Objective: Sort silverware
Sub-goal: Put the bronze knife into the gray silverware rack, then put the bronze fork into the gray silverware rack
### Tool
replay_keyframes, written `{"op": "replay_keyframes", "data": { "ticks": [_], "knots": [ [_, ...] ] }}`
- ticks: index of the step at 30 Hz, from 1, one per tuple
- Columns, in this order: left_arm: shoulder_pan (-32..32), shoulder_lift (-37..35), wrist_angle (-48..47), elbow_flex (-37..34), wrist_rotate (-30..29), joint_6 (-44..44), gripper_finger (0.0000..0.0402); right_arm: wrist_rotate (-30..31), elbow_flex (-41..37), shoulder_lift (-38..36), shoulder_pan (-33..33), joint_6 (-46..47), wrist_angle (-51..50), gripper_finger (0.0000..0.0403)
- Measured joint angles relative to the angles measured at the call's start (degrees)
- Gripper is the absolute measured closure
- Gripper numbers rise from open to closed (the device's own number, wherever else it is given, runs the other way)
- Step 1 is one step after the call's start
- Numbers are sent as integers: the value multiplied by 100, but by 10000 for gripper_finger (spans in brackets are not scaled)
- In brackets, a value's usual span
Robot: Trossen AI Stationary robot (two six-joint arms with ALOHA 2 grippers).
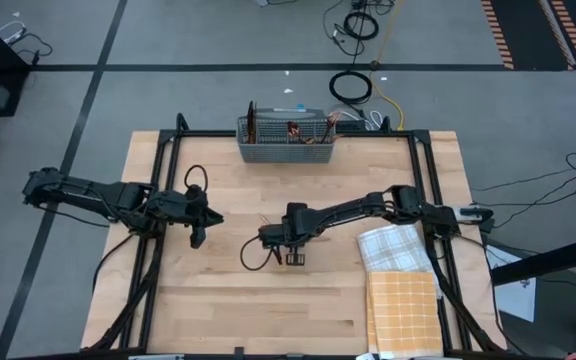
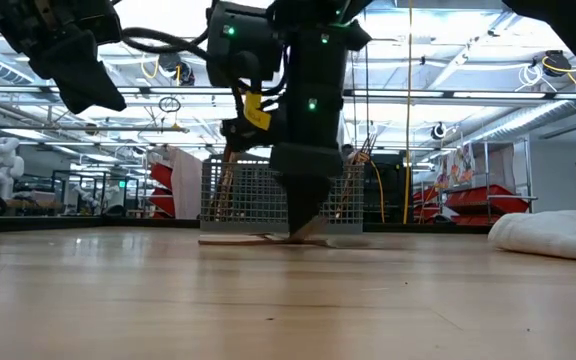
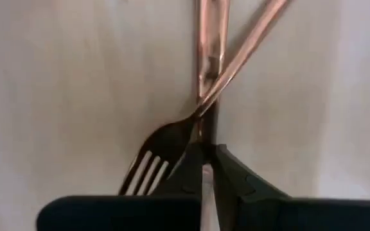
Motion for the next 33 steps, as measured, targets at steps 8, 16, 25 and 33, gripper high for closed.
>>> {"op": "replay_keyframes", "data": {
  "ticks": [8, 16, 25, 33],
  "knots": [
    [2, 0, -4, 0, 33, -2, 349, 385, 263, -15, -51, -254, -630, 400],
    [1, 0, -32, 0, 22, -6, 349, -1238, 274, -22, -202, -79, 68, 378],
    [1, -1, -197, 4, -25, -15, 349, -1172, 641, -37, -519, 482, 70, 256],
    [2, 0, -192, 4, -44, -20, 349, -1094, 537, -44, -565, 1110, 248, 228]
  ]
}}
